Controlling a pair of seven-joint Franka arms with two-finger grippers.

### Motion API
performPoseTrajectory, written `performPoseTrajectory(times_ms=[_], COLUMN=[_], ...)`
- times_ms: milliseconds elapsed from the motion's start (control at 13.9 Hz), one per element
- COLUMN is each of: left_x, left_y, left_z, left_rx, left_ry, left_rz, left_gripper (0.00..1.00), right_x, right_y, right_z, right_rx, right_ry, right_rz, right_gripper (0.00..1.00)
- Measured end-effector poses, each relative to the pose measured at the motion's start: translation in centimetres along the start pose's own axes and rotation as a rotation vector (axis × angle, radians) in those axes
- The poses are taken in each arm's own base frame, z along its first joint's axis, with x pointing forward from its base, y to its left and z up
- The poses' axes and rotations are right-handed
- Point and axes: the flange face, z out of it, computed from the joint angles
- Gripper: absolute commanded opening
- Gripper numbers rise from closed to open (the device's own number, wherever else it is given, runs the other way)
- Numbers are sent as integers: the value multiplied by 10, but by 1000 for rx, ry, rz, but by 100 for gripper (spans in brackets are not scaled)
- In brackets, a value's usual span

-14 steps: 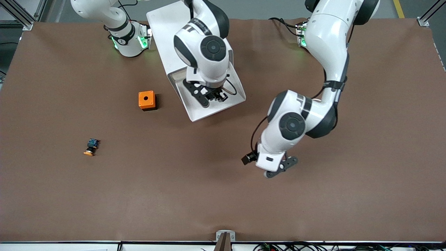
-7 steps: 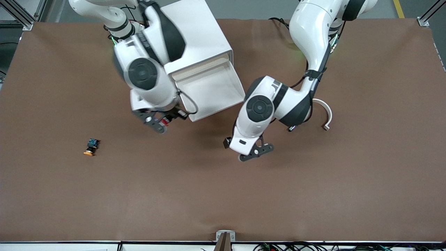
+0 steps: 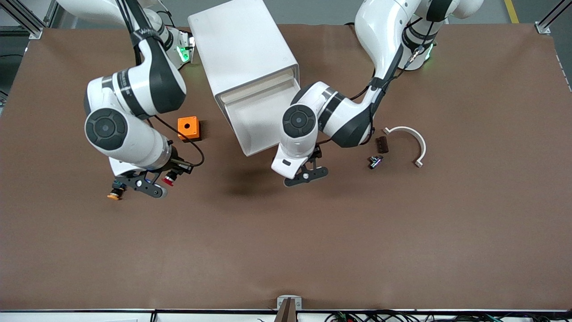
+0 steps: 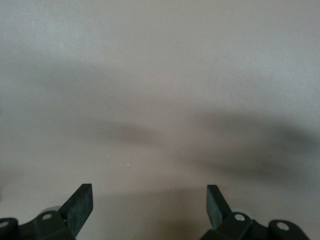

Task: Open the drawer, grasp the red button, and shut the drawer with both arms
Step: 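Push the drawer shut with the left gripper while the right gripper carries the button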

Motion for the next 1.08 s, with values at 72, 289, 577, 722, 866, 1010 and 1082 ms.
performPoseTrajectory(times_ms=[72,289,577,722,866,1010,1082], left_x=[-6,-19,-27,-39,-55,-67,-71], left_y=[4,9,6,11,19,26,28], left_z=[0,6,26,31,33,34,35], left_rx=[1,12,48,49,44,36,33], left_ry=[0,-13,-38,-52,-69,-88,-94], left_rz=[9,28,34,52,75,90,94], left_gripper=[100,100,100,100,100,100,100], right_x=[10,42,47,45,48,54,58], right_y=[12,67,120,134,149,164,171], right_z=[12,56,128,149,160,170,176], right_rx=[1,27,57,60,57,54,51], right_ry=[11,41,114,128,118,108,105], right_rz=[-39,-156,-239,-236,-214,-189,-181], right_gripper=[0,0,0,0,0,0,0])
